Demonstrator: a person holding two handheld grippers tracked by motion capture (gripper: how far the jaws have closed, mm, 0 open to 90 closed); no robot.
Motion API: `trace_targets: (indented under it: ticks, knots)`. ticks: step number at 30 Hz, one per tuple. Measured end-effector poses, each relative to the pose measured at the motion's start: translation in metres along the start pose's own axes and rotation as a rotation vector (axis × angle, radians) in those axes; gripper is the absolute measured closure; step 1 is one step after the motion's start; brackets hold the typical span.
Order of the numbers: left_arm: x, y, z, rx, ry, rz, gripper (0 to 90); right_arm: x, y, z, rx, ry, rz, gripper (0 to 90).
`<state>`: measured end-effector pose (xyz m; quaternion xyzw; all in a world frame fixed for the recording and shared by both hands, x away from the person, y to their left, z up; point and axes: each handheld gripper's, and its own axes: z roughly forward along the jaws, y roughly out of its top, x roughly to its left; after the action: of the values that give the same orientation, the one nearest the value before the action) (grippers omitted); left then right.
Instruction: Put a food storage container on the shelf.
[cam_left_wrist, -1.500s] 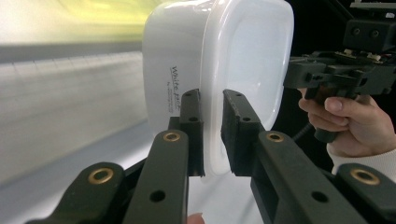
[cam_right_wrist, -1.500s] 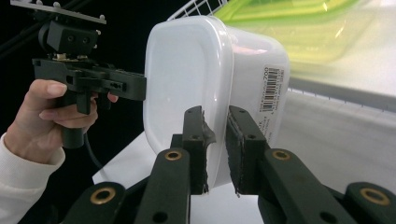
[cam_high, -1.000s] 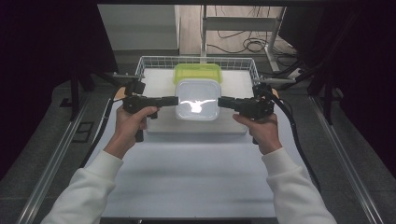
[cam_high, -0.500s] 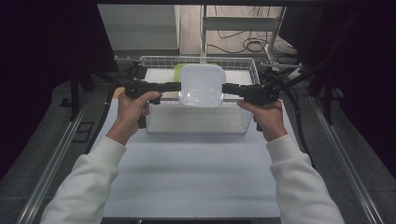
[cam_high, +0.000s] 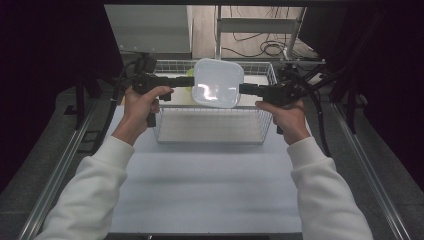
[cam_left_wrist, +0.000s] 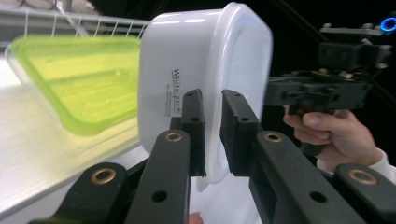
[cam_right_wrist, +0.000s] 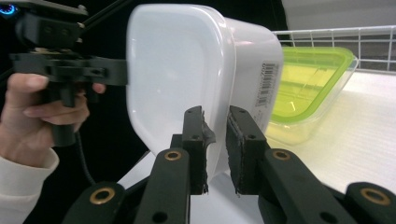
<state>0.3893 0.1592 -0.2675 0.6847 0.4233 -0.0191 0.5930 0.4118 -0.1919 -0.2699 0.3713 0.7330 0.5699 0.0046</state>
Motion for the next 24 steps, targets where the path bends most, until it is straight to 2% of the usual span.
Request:
trace_targets:
  ticks: [10, 13, 17, 22, 24]
  knots:
    - [0.007, 0.004, 0.002, 0.021, 0.017, -0.008, 80.1, -0.004, 0.006, 0.007, -0.004, 0.011, 0.021, 77.3]
    - [0.011, 0.007, 0.003, 0.015, 0.025, -0.012, 80.0, -0.003, 0.011, 0.009, 0.003, 0.003, 0.011, 77.3]
    - [0.018, 0.012, 0.006, 0.014, 0.024, -0.038, 79.6, -0.005, 0.018, 0.012, 0.004, 0.002, 0.012, 77.4]
    - [0.021, 0.023, 0.009, 0.013, 0.04, -0.02, 79.5, -0.009, 0.031, 0.017, 0.011, -0.004, 0.018, 77.6]
    - [0.023, 0.027, 0.011, 0.012, 0.044, -0.029, 79.4, -0.011, 0.036, 0.019, 0.009, -0.01, 0.017, 77.5]
